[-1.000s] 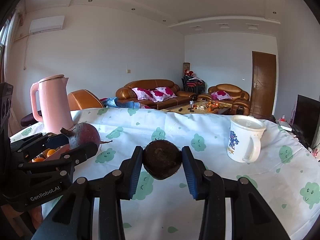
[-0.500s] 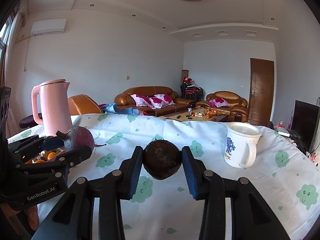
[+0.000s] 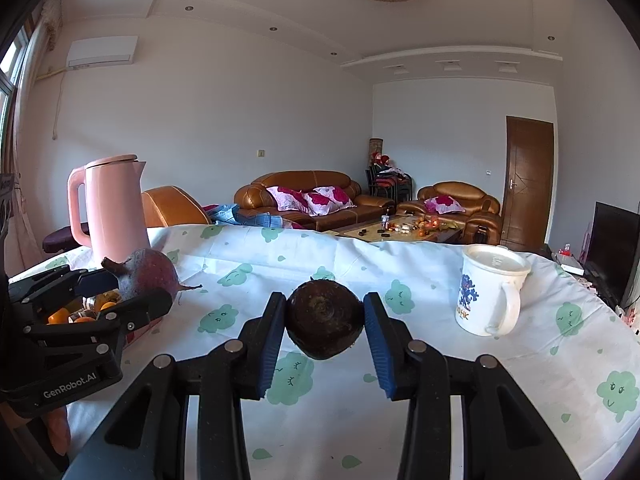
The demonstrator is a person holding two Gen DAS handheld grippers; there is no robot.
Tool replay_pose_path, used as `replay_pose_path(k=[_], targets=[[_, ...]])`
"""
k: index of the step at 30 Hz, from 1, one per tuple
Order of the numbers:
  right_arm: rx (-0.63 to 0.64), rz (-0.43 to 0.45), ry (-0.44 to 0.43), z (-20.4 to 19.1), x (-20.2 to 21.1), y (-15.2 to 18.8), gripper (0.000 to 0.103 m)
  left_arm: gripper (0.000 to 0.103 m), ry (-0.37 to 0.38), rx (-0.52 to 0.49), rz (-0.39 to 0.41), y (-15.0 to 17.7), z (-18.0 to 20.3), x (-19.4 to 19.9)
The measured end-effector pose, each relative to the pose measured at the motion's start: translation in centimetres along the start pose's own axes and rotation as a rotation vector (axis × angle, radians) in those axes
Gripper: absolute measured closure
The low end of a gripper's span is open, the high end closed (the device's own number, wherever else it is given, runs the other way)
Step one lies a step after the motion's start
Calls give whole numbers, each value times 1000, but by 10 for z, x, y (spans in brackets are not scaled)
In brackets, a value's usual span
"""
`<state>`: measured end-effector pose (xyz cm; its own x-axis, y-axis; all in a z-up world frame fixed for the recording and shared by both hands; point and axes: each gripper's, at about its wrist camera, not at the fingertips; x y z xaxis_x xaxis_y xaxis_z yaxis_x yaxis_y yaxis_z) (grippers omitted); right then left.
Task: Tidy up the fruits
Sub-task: 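Carry the dark brown fruit with the right tool while the left carries the purple fruit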
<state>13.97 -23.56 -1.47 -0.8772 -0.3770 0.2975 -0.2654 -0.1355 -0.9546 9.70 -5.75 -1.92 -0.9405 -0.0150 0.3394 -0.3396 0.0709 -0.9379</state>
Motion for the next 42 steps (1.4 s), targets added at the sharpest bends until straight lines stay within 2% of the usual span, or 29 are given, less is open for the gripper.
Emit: replay_pose_path(k=[17, 42], targets=[[59, -16, -41, -32, 0, 1, 61, 48, -3, 29, -10, 6, -22, 14], [128, -7, -187, -104, 6, -7, 61, 48, -52, 80, -17, 23, -74, 45]])
Point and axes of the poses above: each gripper's, at about its wrist camera, not at the fingertips, and x roughly against the way its jaws point, z to its right, y to its underside, and after that the axes turned 1 degree about -x, right-handed
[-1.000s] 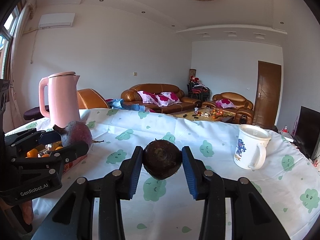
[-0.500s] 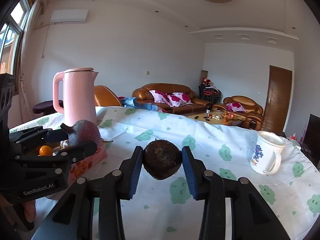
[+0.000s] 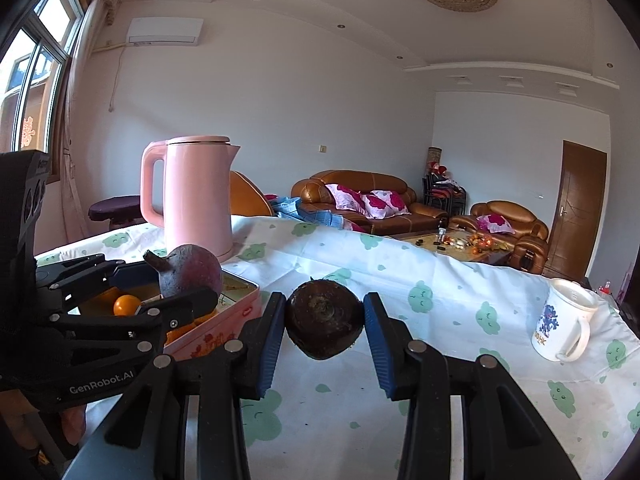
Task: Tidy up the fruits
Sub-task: 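Carry the dark brown fruit with the right tool while the left carries the purple fruit, then release the purple fruit into the tin with the left while the right releases the dark fruit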
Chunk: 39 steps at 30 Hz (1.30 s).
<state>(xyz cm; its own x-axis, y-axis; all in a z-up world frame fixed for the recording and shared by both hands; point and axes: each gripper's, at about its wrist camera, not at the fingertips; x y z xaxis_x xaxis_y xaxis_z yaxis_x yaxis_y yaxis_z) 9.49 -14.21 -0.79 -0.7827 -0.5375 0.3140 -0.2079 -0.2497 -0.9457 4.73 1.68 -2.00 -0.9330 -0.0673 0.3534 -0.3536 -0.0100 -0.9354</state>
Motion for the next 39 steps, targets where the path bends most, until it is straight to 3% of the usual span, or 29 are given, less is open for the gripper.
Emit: replay_pose_path(k=[19, 39], targets=[[64, 19, -115, -51, -4, -24, 61, 48, -68, 25, -13, 4, -42, 19], [100, 6, -182, -86, -23, -33, 61, 48, -151, 68, -32, 8, -87, 32]])
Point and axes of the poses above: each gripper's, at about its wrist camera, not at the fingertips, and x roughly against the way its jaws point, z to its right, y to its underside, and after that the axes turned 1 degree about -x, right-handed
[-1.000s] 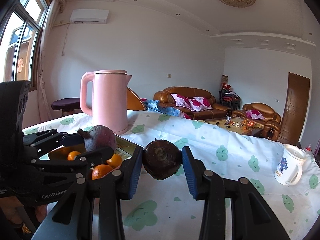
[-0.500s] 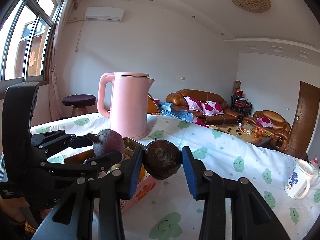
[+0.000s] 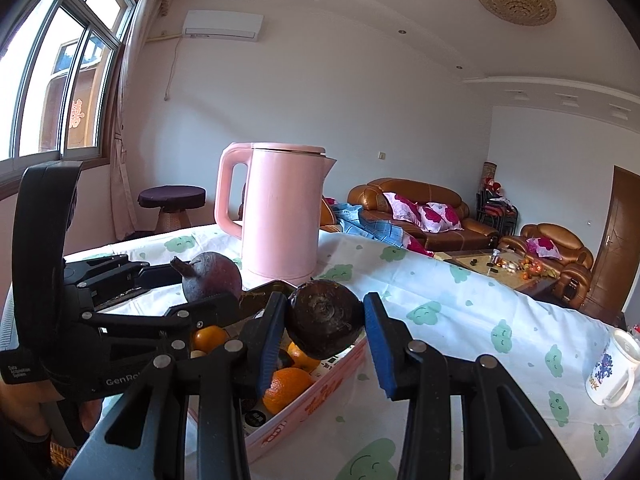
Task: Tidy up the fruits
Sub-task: 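Release the purple fruit into the tin with the left while the right releases the dark fruit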
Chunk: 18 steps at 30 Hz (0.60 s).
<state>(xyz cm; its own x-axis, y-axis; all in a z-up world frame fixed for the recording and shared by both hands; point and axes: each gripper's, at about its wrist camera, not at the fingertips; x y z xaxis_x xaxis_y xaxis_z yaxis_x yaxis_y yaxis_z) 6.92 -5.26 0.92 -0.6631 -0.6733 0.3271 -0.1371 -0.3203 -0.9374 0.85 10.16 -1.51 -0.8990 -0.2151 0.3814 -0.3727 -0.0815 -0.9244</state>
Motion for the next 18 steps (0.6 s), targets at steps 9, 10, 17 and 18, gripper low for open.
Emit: replay_pose_path(k=[9, 10, 17, 18], targets=[[10, -16, -25, -11, -14, -1, 61, 48, -27, 18, -26, 1, -21, -3], [10, -19, -29, -13, -16, -1, 61, 48, -29, 21, -32, 1, -23, -4], [3, -51, -62, -22, -34, 3, 61, 48, -26, 21, -78, 7, -30, -12], [7, -57, -65, -24, -35, 3, 61, 48, -25, 19, -83, 8, -30, -13]])
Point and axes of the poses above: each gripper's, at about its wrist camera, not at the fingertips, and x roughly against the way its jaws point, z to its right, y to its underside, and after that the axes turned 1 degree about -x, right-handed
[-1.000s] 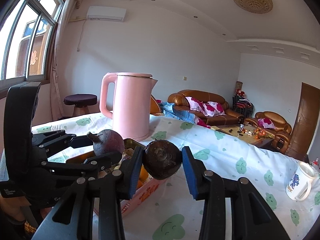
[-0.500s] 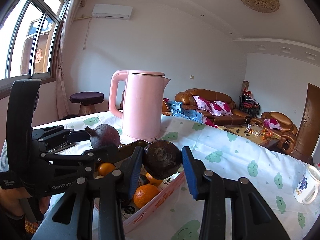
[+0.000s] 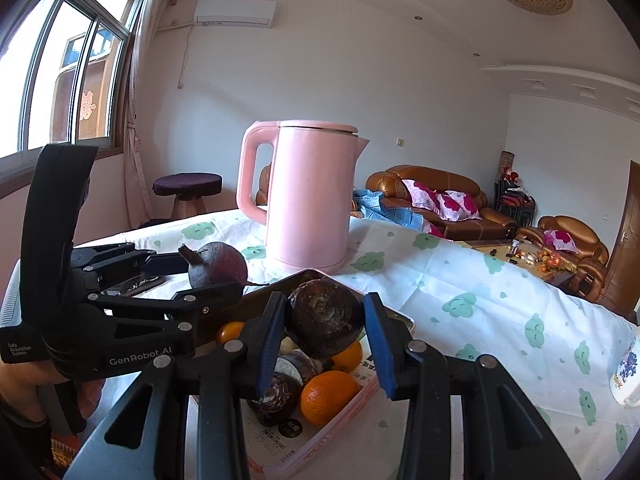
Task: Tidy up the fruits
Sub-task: 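Release the purple fruit into the tin with the left while the right releases the dark fruit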
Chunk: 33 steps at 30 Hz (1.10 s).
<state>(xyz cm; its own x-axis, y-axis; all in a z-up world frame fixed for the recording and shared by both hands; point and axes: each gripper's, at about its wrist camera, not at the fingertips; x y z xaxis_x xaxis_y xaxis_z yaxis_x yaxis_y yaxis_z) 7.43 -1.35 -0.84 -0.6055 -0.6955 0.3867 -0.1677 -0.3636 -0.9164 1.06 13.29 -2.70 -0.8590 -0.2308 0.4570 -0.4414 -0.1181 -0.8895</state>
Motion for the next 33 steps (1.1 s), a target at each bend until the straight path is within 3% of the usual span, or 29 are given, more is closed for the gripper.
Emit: replay_pose_path(k=[23, 33], targets=[[-5, -129, -34, -11, -27, 16, 61, 47, 27, -41, -104, 5, 2, -19], [-28, -200, -77, -10, -38, 20, 58, 45, 19, -50, -108, 5, 3, -17]])
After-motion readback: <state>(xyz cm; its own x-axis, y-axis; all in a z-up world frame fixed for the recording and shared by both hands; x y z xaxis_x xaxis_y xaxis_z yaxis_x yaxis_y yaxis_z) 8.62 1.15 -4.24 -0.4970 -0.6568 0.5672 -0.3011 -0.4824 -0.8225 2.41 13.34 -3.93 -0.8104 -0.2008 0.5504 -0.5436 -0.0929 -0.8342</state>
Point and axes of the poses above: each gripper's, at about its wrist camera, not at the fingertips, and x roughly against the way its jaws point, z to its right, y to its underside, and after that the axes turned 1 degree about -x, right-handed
